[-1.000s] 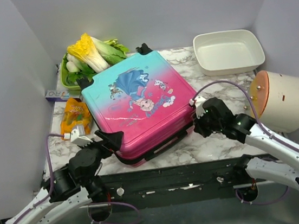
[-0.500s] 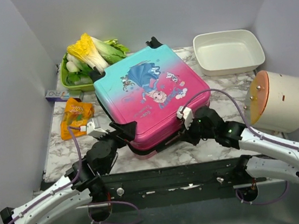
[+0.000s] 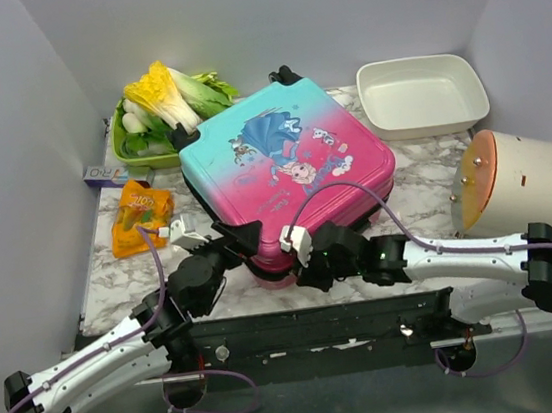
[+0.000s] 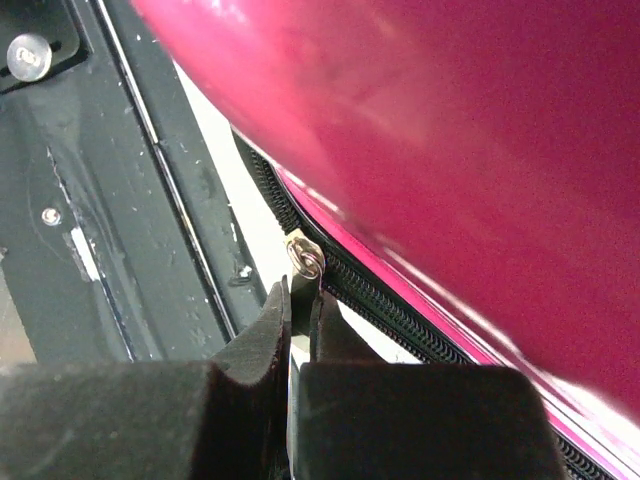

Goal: Open, take out, and arrange the luggage

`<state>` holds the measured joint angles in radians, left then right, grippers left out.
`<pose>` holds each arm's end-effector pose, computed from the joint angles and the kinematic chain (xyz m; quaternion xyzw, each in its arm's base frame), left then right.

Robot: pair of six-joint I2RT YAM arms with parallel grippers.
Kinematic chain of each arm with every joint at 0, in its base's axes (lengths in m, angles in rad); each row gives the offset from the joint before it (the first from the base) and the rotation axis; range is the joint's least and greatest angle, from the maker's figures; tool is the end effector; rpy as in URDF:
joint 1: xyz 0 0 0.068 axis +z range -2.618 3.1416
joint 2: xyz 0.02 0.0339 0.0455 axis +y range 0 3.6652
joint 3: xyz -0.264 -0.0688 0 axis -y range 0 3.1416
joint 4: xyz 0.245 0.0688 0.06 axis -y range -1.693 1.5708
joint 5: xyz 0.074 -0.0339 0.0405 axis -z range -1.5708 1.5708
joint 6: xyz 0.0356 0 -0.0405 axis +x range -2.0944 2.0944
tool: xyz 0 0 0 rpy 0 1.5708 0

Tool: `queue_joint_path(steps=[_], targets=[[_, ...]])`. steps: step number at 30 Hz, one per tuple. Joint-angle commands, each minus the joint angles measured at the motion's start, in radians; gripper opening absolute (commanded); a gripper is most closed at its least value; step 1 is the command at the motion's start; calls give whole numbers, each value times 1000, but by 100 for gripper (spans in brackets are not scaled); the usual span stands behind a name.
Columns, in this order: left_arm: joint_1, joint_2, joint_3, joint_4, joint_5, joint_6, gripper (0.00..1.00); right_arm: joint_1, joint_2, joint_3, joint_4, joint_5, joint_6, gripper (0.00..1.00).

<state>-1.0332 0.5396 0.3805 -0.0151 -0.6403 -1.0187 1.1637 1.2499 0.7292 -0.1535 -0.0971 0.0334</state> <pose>0.0930 -0.1144 0.2518 -0.1971 0.7285 -0.3970 0.5224 0.1016 0.2443 0.2259 -0.4998 0.7489 0.2801 0.3330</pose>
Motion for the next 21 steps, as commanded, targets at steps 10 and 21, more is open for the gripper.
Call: queue_joint_path(steps=[10,21], targets=[[-42,-73,300,-542,-160,-4,99,22,-289,-71,114,390,230,1],[100,298,641,-527,-72,289,99,-151,-530,-255,-64,441,322,1]])
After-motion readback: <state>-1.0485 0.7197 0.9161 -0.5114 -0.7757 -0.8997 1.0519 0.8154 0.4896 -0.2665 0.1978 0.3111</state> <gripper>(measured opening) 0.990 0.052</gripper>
